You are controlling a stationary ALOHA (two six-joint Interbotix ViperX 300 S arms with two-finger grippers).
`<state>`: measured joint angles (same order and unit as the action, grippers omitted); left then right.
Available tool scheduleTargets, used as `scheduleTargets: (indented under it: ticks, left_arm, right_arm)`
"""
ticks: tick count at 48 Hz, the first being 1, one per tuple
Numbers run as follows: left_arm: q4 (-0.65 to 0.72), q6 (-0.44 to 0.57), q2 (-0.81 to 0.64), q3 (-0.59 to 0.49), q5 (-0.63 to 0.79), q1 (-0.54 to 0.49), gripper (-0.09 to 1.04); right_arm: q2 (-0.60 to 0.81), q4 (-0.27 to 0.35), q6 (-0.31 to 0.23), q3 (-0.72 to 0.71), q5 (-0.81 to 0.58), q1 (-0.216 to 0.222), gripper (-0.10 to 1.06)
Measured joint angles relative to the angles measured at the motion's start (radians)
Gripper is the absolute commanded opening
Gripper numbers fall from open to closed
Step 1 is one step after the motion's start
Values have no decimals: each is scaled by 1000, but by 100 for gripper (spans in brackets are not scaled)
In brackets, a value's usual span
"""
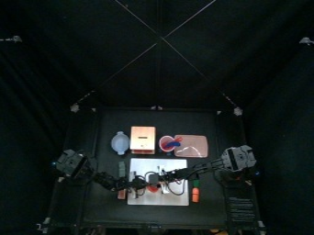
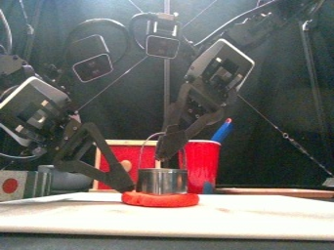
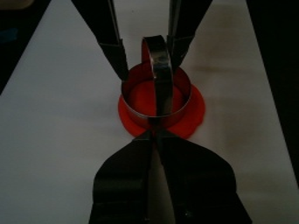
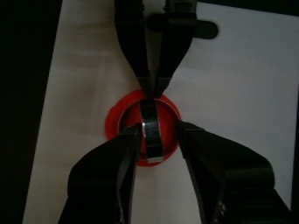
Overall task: Get the cutter from the drawer then cut the dough then place the extra dough in the bowl
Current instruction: Place the extra dough in the bowl
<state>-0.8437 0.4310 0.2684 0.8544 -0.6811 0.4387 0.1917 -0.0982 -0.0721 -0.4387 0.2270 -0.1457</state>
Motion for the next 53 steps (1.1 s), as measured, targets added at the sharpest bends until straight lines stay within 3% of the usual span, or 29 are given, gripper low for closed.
scheduleTargets:
  ticks: [29,53]
  left_arm:
    - [-5,-3,28,-15,17,-5,56]
    - [-5,-5,32,-20,29,-6,56]
  right_arm:
    - [-5,-6,-5,11,23,-5,73]
    - [-20,-15,6,12,25,-11,50]
